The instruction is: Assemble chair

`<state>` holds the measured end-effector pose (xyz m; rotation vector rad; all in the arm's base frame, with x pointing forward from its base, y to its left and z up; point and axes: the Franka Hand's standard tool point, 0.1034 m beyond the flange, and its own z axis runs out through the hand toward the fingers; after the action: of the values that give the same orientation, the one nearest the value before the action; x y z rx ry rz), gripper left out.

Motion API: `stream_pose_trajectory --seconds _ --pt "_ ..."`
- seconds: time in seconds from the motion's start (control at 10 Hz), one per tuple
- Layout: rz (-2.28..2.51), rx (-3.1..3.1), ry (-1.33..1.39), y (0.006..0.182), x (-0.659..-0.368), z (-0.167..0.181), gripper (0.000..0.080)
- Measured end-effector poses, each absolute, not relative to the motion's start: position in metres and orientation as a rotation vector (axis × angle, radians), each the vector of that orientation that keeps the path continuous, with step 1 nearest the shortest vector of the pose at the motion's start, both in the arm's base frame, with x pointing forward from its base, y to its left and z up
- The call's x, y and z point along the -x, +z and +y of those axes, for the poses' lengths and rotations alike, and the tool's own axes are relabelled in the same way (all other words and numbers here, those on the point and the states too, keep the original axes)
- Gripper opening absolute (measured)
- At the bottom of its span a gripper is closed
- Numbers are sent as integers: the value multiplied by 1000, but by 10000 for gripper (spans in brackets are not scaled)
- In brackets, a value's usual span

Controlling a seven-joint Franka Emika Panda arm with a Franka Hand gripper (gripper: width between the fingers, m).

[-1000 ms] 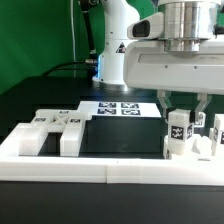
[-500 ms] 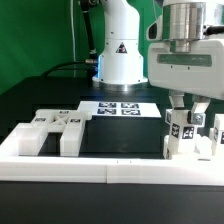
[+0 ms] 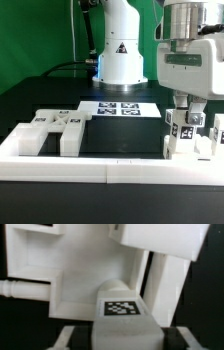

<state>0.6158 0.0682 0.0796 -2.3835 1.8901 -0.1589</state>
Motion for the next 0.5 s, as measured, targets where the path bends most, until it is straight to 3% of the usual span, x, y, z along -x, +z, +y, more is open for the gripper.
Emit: stream_pose_trajectory --seconds 0.1,0.2,0.3,0.5 --pt "1848 2417 -161 80 -616 67 499" --pt "1764 2487 -165 80 -616 67 499" --pt "1586 2616 -172 80 -616 67 621" --pt "1352 2754 -183 80 -616 67 647"
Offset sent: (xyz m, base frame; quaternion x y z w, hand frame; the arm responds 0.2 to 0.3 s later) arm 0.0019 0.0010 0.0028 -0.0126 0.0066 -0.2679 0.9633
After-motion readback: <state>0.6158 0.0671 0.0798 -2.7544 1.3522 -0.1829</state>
